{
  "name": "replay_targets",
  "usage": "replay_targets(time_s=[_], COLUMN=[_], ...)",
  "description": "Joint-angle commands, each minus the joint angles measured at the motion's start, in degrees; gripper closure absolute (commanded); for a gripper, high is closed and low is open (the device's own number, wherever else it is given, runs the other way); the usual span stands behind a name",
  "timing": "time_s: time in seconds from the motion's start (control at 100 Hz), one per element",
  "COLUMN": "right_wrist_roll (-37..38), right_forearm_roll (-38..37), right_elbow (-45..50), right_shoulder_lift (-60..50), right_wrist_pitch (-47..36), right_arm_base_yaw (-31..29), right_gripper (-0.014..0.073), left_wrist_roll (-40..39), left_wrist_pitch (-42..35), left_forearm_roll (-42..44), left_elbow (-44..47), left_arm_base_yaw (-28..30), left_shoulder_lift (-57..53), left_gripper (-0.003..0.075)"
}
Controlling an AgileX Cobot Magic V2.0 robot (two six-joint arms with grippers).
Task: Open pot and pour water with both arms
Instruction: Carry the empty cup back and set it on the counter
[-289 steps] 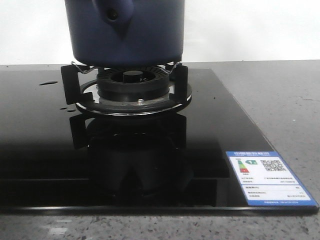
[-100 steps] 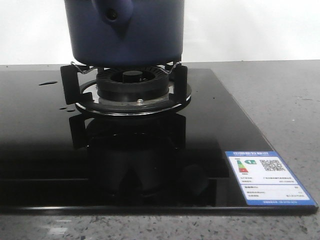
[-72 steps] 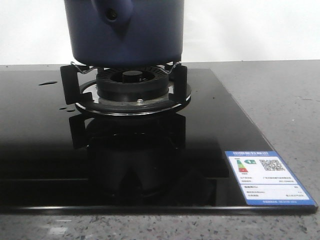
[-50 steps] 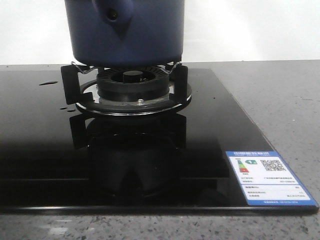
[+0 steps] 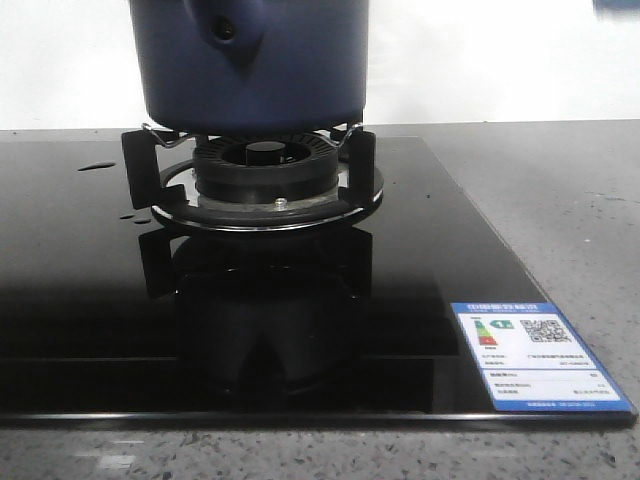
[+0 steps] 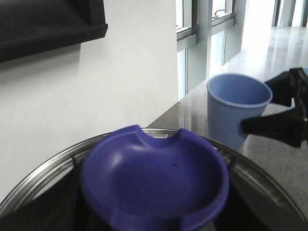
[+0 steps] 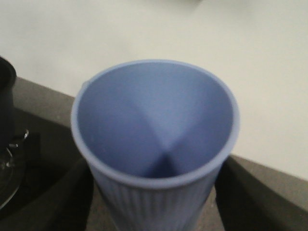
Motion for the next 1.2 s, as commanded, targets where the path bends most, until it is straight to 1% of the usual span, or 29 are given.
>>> replay_targets(time_s=[0.0, 0.12, 0.19, 0.27, 0.46, 0.53, 0.58, 0.63, 0.68, 0.7, 0.75, 0.8, 0.85, 0.88, 1.02, 1.1, 1.19], right_wrist_roll=[0.3, 0.3, 0.3, 0.3, 0.3, 0.3, 0.3, 0.3, 0.3, 0.3, 0.3, 0.3, 0.3, 0.3, 0.3, 0.3, 2.7], right_forearm_roll=[3.7, 8.1, 9.0, 8.9, 2.3, 1.4, 1.4, 1.4, 1.4, 1.4, 1.4, 1.4, 1.6, 1.6, 1.6, 1.6, 1.6], right_elbow=[3.1, 8.1, 9.8, 10.6, 10.6, 10.6, 10.6, 10.6, 10.6, 10.6, 10.6, 10.6, 10.6, 10.6, 10.6, 10.6, 10.6], right_shoulder_lift=[0.8, 4.2, 6.3, 8.3, 11.9, 12.0, 12.0, 12.0, 12.0, 12.0, 12.0, 11.9, 11.1, 10.6, 5.3, 1.3, -2.9], right_wrist_pitch=[-10.9, -19.6, -21.8, -22.1, -22.3, -22.2, -22.1, -22.1, -22.1, -22.1, -22.1, -22.4, -22.3, -22.3, -22.0, -20.2, -18.3], right_arm_base_yaw=[-5.3, -12.9, -15.1, -15.5, -15.5, -15.5, -15.5, -15.5, -15.5, -15.5, -15.5, -15.5, -15.5, -15.5, -15.5, -15.5, -15.5], right_gripper=[0.0442, 0.0442, 0.0442, 0.0442, 0.0440, 0.0430, 0.0394, 0.0329, 0.0224, 0.0195, 0.0078, -0.0005, -0.0062, -0.0074, -0.0060, -0.0060, -0.0060], left_wrist_roll=[0.3, 0.3, 0.3, 0.3, 0.3, 0.3, 0.3, 0.3, 0.3, 0.3, 0.4, 0.5, 0.5, 0.5, 2.3, 3.1, 3.4], left_wrist_pitch=[0.2, 2.0, 2.2, 2.2, 2.5, 2.5, 2.5, 2.5, 2.5, 2.5, 2.5, 2.5, 2.5, 2.5, 2.6, 2.6, 2.6], left_forearm_roll=[-6.9, -7.7, -7.7, -7.7, -7.7, -7.7, -7.7, -7.7, -7.7, -7.7, -7.7, -7.7, -7.7, -7.6, -7.4, -7.5, -7.7], left_elbow=[-2.0, -2.0, -2.0, -2.0, -2.0, -2.0, -2.0, -2.0, -2.0, -2.0, -2.0, -2.0, -2.0, -2.0, -2.0, -2.0, -2.0], left_arm_base_yaw=[-0.6, -0.6, -0.6, -0.6, -0.6, -0.6, -0.6, -0.6, -0.6, -0.6, -0.6, -0.6, -0.6, -0.6, -0.6, -0.6, -0.6], left_shoulder_lift=[-0.2, 0.8, 0.8, 0.8, 0.8, 0.8, 0.8, 0.8, 0.8, 0.8, 0.8, 0.8, 0.8, 0.8, 1.0, 1.5, 2.4], left_gripper=[0.0419, 0.0419, 0.0419, 0.0419, 0.0419, 0.0419, 0.0419, 0.0419, 0.0419, 0.0419, 0.0419, 0.0419, 0.0419, 0.0419, 0.0419, 0.0419, 0.0419])
